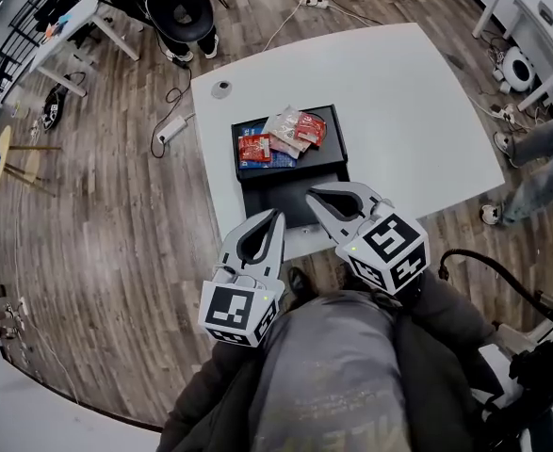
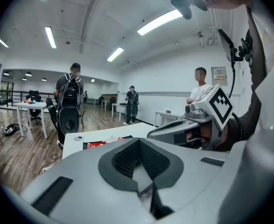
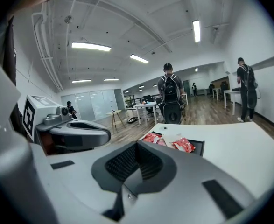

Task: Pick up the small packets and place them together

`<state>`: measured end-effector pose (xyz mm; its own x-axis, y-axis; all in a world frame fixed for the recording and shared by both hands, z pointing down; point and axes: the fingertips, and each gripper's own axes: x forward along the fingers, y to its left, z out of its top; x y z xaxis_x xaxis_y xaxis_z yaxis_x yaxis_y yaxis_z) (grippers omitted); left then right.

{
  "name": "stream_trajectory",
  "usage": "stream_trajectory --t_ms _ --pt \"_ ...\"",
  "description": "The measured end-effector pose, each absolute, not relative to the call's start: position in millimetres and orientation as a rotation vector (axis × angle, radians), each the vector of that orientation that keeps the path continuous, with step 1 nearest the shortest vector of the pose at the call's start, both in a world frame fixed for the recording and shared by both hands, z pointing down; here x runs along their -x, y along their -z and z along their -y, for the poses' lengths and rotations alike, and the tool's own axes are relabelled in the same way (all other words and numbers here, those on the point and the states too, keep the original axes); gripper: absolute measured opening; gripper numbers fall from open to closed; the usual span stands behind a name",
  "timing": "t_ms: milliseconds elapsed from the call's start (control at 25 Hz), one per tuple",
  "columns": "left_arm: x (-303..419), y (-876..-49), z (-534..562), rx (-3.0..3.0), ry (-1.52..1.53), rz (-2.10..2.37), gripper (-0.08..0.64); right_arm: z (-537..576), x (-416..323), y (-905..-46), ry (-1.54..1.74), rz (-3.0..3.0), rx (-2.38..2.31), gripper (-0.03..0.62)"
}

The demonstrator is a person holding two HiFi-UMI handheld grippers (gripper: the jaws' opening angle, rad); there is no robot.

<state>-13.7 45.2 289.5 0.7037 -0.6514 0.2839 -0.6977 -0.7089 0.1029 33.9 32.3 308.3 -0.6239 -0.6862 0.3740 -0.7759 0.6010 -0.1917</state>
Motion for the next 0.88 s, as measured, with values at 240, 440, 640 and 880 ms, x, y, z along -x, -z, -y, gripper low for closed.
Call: stream_trajectory --t_ms 240,440,640,880 --pt "6.8 -286.6 -51.1 -2.713 -0.352 1.095 0.002 -34.2 -36.3 -306.2 -0.511 2.598 -1.169 0.005" --pt "8.2 -289.4 -53.8 -2.697 -0.351 1.101 0.001 -36.6 -30.4 -309.0 -0.51 2.606 -1.136 0.005" --pt "10.1 -291.2 -53.2 -2.693 -0.346 1.101 0.002 -35.3 -27.4 -310.1 -0.514 2.607 -1.125 0.005" --pt "6.0 -292.9 -51.9 -2.705 -0.33 1.066 0.002 -34.8 -31.8 -311.3 -0.511 2.585 -1.151 0.005"
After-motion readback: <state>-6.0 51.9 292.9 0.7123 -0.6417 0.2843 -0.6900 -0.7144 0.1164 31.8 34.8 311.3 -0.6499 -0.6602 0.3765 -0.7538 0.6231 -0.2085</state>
